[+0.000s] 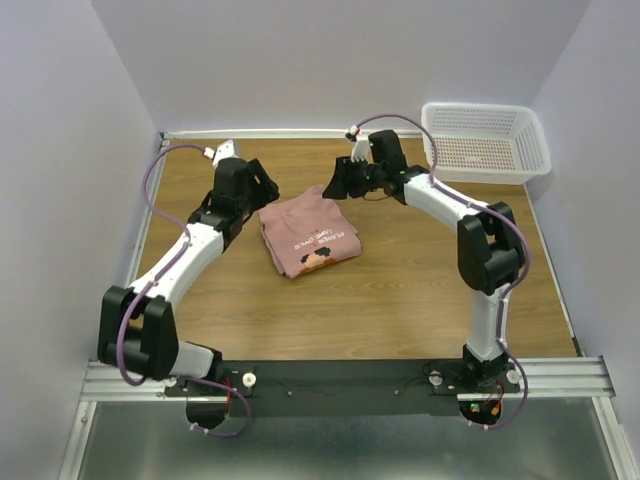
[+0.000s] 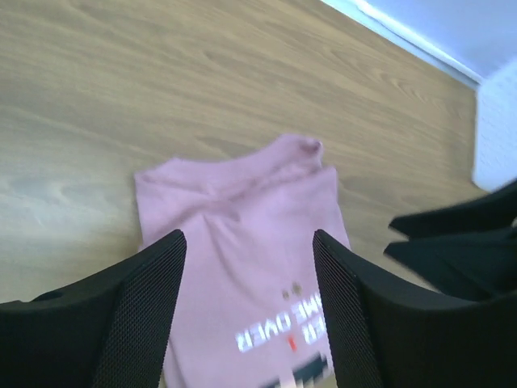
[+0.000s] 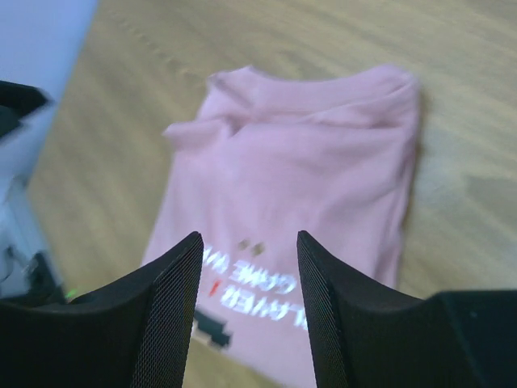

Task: Fold and stack the t-shirts
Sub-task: Fold the tshirt

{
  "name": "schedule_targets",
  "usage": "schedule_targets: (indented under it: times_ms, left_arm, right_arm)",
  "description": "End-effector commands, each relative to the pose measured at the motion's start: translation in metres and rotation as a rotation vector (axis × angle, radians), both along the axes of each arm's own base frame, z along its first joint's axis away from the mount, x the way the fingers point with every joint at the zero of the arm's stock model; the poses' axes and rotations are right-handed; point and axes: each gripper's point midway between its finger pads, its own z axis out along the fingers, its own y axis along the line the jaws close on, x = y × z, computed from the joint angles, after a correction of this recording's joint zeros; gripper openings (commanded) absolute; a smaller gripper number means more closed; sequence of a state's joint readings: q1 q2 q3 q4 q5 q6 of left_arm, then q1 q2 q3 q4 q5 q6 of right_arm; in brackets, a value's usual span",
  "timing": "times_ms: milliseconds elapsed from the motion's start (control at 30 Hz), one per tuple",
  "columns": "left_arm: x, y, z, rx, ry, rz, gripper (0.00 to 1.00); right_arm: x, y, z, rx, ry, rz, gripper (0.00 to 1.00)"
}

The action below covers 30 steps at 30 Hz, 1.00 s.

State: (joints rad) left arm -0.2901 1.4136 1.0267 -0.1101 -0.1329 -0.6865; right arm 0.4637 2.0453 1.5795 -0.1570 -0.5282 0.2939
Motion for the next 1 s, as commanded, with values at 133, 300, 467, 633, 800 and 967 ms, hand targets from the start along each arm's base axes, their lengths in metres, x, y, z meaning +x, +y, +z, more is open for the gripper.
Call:
schedule_targets:
  times_ms: [133,300,467,633,800,967]
  left_arm:
    - [-0.101,-0.036,-0.072,-0.182,0.224,-0.136,0.74]
    - [-0.128,-0.075,-0.064,-0.265,0.223,-0.224,0.64]
    - [-0.137,-0.118,-0.056,-0.335,0.237,-0.312,0.52]
    - [-0.132,-0.131,-0.064,-0.340,0.261,-0.293,0.42]
    - [-0.126,-0.114,-0.103,-0.285,0.329,-0.197,0.33]
    - [-0.137,-0.096,-0.159,-0.242,0.447,-0.150,0.29]
  right_arm:
    - [-0.089,0.006,0.006,0.145,0.205,0.223,0.59]
    - [-0.109,0.001,0.001,0.164,0.250,0.255,0.59]
    - [-0.114,0.000,-0.019,0.158,0.303,0.256,0.57]
    - [-0.112,-0.002,-0.030,0.160,0.323,0.242,0.55]
    - [-0.109,-0.007,-0.052,0.151,0.363,0.219,0.53]
    - [-0.104,-0.019,-0.079,0.139,0.408,0.178,0.52]
